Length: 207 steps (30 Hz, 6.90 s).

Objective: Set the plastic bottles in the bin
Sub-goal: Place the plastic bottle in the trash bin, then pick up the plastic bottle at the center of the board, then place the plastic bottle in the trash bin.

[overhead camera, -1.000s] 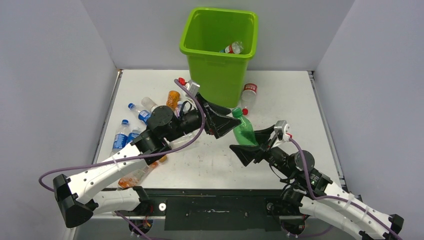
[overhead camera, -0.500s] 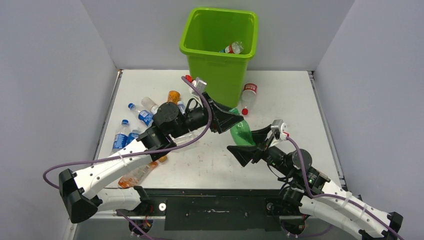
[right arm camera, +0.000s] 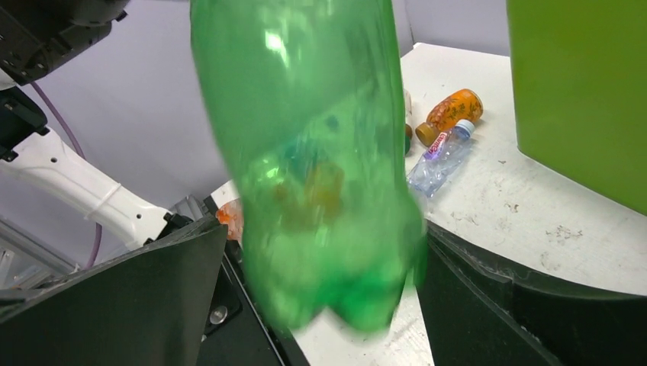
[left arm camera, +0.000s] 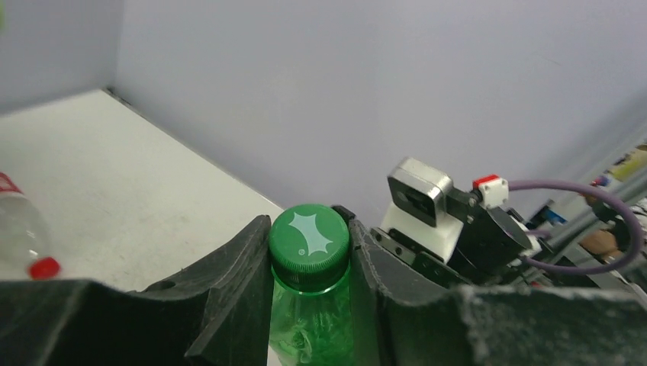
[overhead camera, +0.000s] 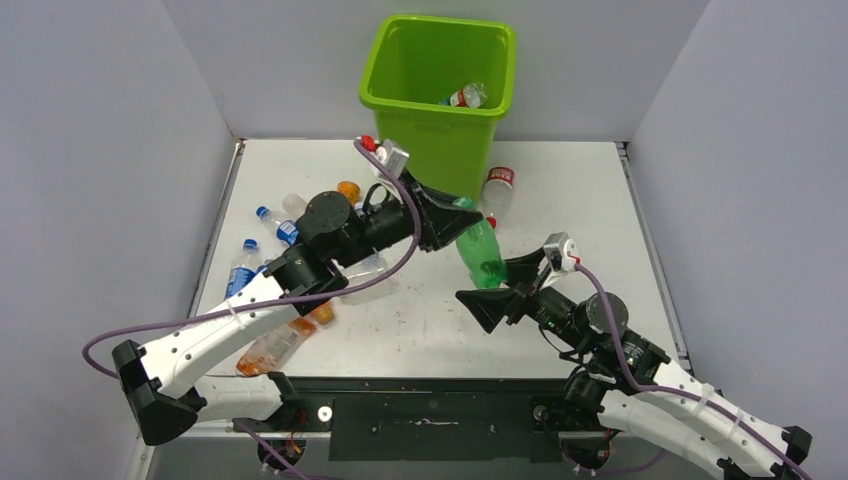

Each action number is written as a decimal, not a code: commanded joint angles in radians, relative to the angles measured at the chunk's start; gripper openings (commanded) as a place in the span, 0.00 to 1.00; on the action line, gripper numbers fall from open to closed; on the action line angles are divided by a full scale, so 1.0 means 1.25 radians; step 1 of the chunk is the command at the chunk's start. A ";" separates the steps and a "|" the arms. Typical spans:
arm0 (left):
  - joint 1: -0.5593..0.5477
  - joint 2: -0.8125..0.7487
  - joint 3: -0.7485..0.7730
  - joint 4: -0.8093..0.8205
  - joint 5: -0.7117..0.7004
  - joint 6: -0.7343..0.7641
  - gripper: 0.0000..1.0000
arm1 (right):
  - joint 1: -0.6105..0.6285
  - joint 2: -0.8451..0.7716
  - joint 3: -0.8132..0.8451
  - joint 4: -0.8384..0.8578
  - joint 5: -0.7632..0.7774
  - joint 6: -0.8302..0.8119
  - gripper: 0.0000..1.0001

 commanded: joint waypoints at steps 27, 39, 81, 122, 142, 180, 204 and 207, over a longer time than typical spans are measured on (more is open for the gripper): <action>0.285 0.576 0.720 0.374 -0.165 0.354 0.00 | -0.002 -0.168 -0.110 -0.135 0.368 0.162 0.90; 0.317 0.732 0.855 0.431 -0.248 0.271 0.88 | -0.002 -0.057 -0.118 -0.107 0.378 0.148 0.90; 0.232 -0.277 -0.220 -0.472 -0.445 0.253 0.96 | -0.003 0.110 -0.097 -0.042 0.348 0.109 0.90; 0.285 -0.311 -0.297 -0.460 -0.459 0.157 0.96 | -0.375 0.772 0.078 0.268 0.380 0.223 0.96; 0.268 -0.324 -0.304 -0.458 -0.473 0.169 0.96 | -0.458 1.083 0.277 0.314 0.309 0.212 0.92; 0.157 -0.546 -0.481 -0.127 -0.320 0.350 0.96 | -0.021 0.221 0.198 -0.575 0.096 0.181 0.05; -0.269 -0.369 -0.404 -0.319 -0.406 1.404 0.96 | 0.010 0.359 0.407 -0.721 -0.193 0.009 0.05; -0.268 -0.335 -0.392 -0.338 -0.410 1.430 0.96 | 0.018 0.357 0.420 -0.723 -0.205 0.012 0.05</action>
